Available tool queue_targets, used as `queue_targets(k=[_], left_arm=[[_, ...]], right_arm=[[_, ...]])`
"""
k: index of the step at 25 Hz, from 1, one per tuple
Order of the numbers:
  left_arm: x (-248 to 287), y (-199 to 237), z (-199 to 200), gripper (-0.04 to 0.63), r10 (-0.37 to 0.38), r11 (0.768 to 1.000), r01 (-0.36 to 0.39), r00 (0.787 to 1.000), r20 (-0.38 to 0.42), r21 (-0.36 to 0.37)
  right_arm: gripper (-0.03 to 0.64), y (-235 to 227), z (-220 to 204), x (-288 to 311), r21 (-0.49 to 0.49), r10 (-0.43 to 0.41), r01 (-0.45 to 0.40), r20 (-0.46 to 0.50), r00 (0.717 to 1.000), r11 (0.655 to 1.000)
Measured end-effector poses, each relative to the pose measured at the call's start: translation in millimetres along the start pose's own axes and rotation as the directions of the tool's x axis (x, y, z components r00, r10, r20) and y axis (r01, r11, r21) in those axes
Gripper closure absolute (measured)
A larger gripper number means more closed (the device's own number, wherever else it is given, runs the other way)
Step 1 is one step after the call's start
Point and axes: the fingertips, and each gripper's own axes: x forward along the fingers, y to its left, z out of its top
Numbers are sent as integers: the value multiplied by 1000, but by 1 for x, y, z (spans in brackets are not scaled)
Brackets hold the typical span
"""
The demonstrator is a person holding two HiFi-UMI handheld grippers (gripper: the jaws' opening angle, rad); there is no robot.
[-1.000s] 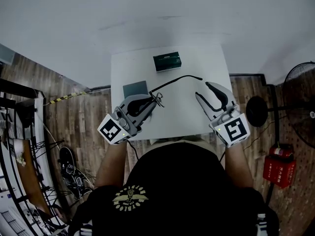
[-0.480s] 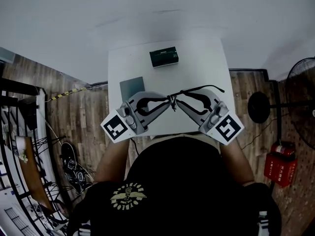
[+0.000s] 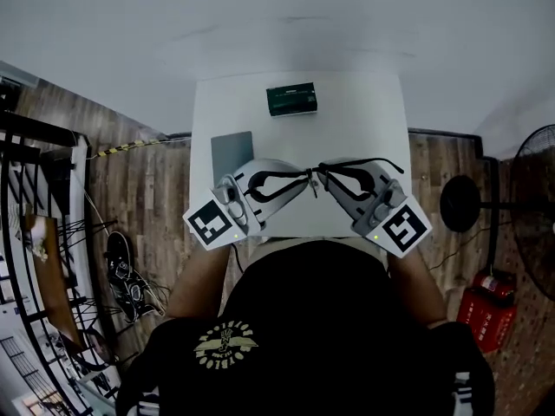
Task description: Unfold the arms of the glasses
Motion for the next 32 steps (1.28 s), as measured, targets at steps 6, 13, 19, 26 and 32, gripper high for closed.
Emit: queue_targets(k=[6, 13, 19, 26, 32], left_arm=[[5, -3, 0, 572, 77, 997, -76, 997, -31, 17], [6, -6, 2, 572, 144, 989, -144, 989, -30, 15], [3, -8, 0, 572, 181, 983, -181, 983, -37, 5], [-6, -15, 3, 572, 183, 983, -183, 982, -48, 6], [0, -12, -6, 574, 139, 990, -139, 988, -65, 0]], right_arm=[[603, -12, -2, -11, 81, 33, -36, 42, 999, 996], [603, -22, -9, -22, 246, 95, -135, 168, 981, 960], [601, -28, -21, -25, 350, 106, -185, 233, 967, 918], [579, -33, -37, -25, 411, 73, -163, 227, 971, 897], [566, -41, -46, -35, 410, 48, -165, 282, 958, 897]])
